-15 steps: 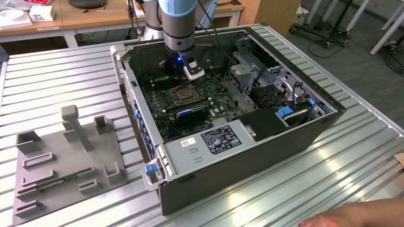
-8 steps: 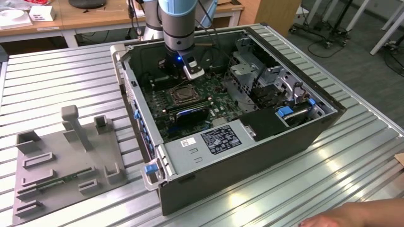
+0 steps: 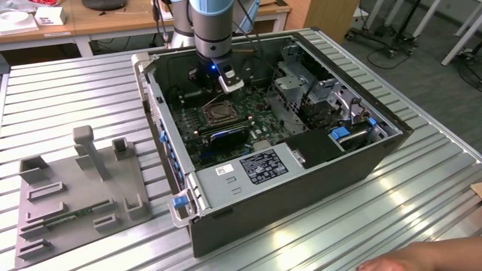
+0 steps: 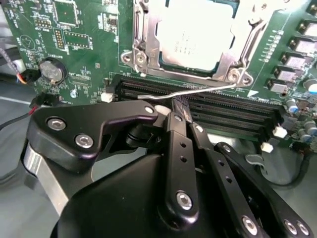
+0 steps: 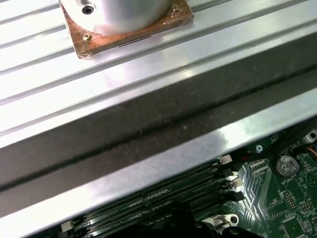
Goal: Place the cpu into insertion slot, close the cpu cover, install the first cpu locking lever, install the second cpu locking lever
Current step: 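Install the first cpu locking lever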
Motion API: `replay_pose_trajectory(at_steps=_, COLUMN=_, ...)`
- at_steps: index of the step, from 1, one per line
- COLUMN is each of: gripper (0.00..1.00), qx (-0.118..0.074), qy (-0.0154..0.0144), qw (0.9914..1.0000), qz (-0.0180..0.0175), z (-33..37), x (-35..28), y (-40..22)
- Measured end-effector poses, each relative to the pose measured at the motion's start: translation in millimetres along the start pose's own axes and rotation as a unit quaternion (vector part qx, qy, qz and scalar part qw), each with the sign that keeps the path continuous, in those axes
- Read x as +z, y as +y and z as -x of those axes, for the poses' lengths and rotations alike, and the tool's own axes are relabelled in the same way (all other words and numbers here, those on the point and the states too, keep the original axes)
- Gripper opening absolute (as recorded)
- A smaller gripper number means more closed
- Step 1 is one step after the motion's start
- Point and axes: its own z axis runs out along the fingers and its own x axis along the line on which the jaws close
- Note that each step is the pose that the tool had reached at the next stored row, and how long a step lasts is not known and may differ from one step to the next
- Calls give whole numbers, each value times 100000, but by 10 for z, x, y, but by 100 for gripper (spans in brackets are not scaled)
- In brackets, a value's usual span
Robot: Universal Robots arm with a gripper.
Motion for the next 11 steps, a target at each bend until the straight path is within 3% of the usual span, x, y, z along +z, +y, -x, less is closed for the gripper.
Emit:
replay_pose_trajectory(at_steps=3, gripper=10, qx=3, qy=19, qw=100000, qz=41, z=-9, x=-53, y=10)
replay_pose_trajectory(at_steps=6, gripper=10, qx=20, qy=72, qw=100000, qz=188, z=-20, x=-66, y=8)
replay_pose_trajectory(at_steps=11, gripper=10, qx=140, qy=371, qw=99995, qz=908, z=-116, x=-82, y=-31)
